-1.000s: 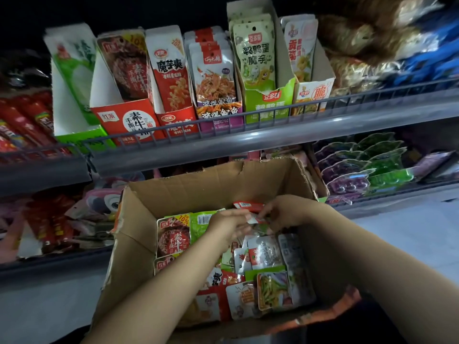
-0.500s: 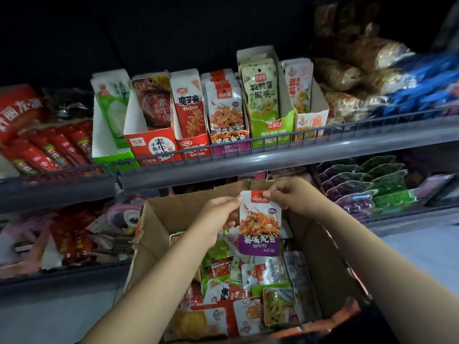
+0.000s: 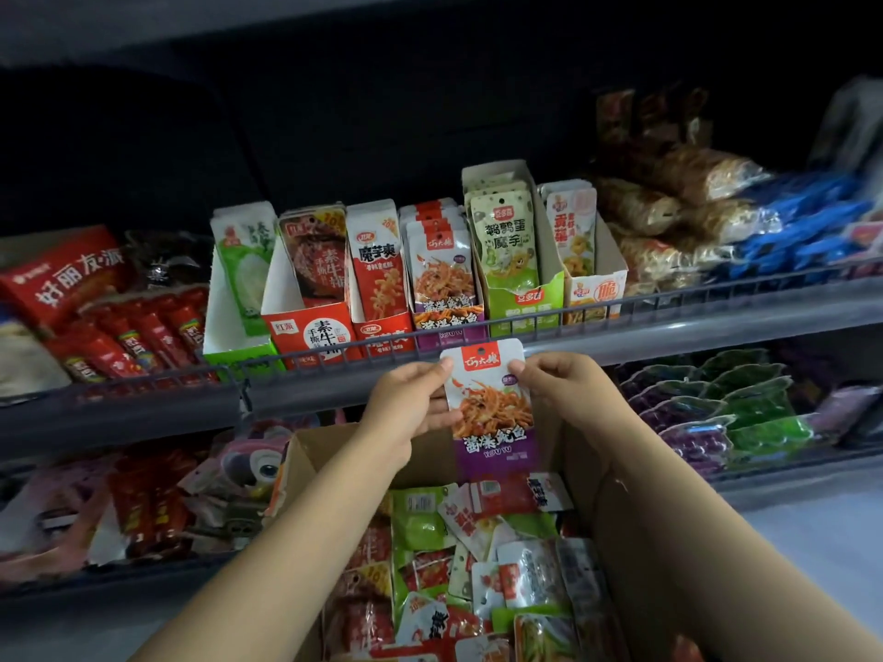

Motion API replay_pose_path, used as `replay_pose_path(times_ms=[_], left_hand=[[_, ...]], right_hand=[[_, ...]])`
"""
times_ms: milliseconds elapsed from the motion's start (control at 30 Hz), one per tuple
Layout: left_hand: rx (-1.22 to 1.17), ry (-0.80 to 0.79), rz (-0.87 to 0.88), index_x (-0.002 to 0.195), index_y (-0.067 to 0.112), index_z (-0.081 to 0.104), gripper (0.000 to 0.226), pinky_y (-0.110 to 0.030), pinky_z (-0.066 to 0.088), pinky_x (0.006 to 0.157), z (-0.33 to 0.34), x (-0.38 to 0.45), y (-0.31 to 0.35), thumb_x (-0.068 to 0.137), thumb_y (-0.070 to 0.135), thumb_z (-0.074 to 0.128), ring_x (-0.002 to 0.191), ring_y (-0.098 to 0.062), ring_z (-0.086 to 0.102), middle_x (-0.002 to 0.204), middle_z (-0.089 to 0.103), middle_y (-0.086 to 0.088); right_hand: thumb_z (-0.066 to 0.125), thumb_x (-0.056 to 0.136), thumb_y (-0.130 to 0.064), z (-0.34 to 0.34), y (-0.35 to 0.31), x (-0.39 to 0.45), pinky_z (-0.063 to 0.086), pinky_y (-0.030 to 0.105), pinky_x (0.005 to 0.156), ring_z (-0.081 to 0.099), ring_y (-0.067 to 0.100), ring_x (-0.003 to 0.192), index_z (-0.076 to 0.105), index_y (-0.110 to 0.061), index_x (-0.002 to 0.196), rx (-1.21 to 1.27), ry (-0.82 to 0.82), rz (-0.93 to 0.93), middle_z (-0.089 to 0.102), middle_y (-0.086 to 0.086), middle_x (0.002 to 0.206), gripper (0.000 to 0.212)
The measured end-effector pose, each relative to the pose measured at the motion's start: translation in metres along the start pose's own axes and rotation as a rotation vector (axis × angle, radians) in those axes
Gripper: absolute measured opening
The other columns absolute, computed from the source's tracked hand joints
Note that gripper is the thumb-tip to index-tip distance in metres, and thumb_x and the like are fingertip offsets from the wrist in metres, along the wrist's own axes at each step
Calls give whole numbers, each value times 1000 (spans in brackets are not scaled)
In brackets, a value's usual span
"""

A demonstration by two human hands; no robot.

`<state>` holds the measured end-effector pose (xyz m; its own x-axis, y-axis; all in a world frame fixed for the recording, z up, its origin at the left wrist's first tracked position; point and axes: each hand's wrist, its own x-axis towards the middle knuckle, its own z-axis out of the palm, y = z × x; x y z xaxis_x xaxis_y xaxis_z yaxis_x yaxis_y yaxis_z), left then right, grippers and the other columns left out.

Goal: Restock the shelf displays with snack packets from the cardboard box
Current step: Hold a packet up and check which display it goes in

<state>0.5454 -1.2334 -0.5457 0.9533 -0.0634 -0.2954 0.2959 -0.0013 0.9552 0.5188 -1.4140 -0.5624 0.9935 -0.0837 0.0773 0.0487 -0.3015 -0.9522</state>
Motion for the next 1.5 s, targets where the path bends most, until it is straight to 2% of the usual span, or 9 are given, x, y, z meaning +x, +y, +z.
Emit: replay_pose_path(times_ms=[100, 333, 467, 567, 700, 867, 1000, 1167, 1500], left_hand=[[115, -31, 79, 92, 11, 62, 11, -26, 58, 58, 1, 5, 15, 91, 21, 62, 87, -21, 68, 100, 69, -10], [515, -173, 229, 86, 20, 65, 3, -21, 55, 52, 2, 17, 68, 89, 18, 65, 81, -16, 67, 96, 67, -3], [600, -89, 368, 84, 24, 64, 8, -22, 57, 60, 1, 29, 95, 90, 19, 64, 69, -16, 65, 94, 61, 8], [638, -10, 458, 86, 25, 65, 5, -30, 56, 76, -4, 41, 116, 90, 22, 63, 64, -16, 64, 94, 61, 13], [635, 75, 569, 93, 21, 65, 5, -9, 47, 54, -2, 54, 139, 92, 22, 60, 64, -7, 55, 87, 58, 14], [653, 181, 650, 93, 22, 66, 7, -3, 36, 43, 4, 75, 159, 92, 21, 59, 65, 1, 52, 83, 58, 12], [720, 246, 661, 90, 24, 66, 6, -16, 43, 64, 4, 94, 162, 92, 23, 60, 83, -5, 57, 89, 59, 10], [718, 226, 573, 91, 22, 65, 6, -17, 43, 58, 0, 113, 151, 92, 24, 60, 69, -2, 56, 95, 63, 3], [730, 250, 504, 90, 24, 64, 3, -31, 49, 88, 8, 133, 121, 91, 24, 61, 100, -18, 61, 122, 62, 2]], right_hand=[[58, 92, -33, 1, -5, 6, 48, 33, 67, 61, 25, 65, 64, -4, 76, -18, 56, -36, 65, 11, 69, 34], [57, 93, -26, 8, -14, 22, 43, 7, 55, 59, -7, 63, 67, -18, 80, -12, 142, -145, 66, -10, 74, 18], [54, 94, -29, 6, -8, 35, 49, 30, 90, 57, 10, 106, 62, -21, 120, -172, 182, -206, 63, -9, 111, 28], [51, 95, -31, 3, -1, 43, 28, 40, 108, 36, 19, 132, 46, -22, 138, -486, 236, -269, 47, -4, 141, 44], [45, 97, -39, 6, 3, 47, 15, 45, 113, 10, 18, 144, 29, -29, 147, -679, 198, -247, 17, -9, 157, 54], [40, 97, -43, 9, 3, 48, 7, 42, 116, 0, 17, 145, 17, -30, 150, -823, 148, -238, 10, -9, 158, 60], [43, 96, -42, 7, 6, 47, 9, 41, 115, 2, 16, 145, 17, -31, 150, -824, 144, -238, 10, -11, 157, 60], [42, 96, -43, 9, 10, 48, 11, 41, 116, 1, 17, 145, 18, -31, 149, -844, 117, -222, 0, -12, 158, 60], [45, 95, -41, 12, 15, 51, 19, 42, 113, 14, 24, 141, 18, -33, 149, -844, 122, -239, 4, -8, 158, 61]])
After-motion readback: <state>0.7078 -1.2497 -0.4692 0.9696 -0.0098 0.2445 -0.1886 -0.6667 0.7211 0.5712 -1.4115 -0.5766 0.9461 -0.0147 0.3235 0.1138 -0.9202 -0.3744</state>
